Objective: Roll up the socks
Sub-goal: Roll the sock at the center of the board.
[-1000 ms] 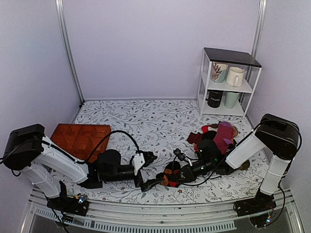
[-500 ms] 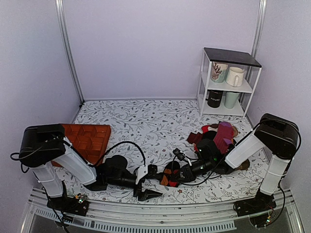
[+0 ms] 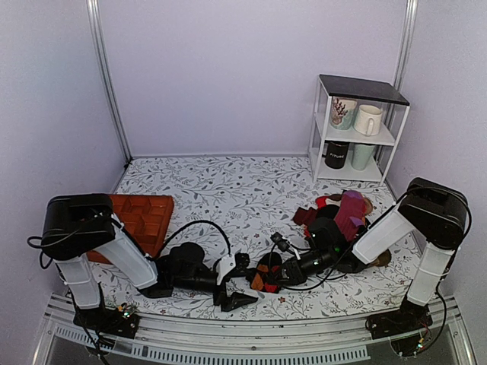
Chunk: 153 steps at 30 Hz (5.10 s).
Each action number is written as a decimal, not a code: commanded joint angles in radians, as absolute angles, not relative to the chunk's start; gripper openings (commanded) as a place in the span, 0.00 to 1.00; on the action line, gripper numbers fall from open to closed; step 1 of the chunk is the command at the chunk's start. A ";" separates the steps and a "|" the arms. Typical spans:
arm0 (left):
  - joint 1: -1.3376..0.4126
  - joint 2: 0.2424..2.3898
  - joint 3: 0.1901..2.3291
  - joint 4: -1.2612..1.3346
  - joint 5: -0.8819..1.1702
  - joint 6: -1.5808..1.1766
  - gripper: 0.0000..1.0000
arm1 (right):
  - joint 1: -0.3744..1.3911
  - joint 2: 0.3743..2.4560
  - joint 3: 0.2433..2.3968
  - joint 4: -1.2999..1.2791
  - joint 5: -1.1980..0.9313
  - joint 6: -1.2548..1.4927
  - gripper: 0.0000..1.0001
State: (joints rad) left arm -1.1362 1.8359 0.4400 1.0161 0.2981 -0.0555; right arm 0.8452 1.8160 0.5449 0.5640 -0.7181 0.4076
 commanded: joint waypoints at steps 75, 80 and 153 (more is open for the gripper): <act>-1.216 1.840 0.450 1.048 0.153 0.050 0.52 | 0.841 1.907 0.581 0.155 -0.600 0.316 0.07; -1.216 1.857 0.446 1.140 0.075 0.055 0.55 | 0.841 1.908 0.576 0.155 -0.603 0.316 0.07; -1.269 2.122 0.579 0.663 0.199 -0.068 0.00 | 0.841 1.898 0.638 0.071 -0.670 0.305 0.08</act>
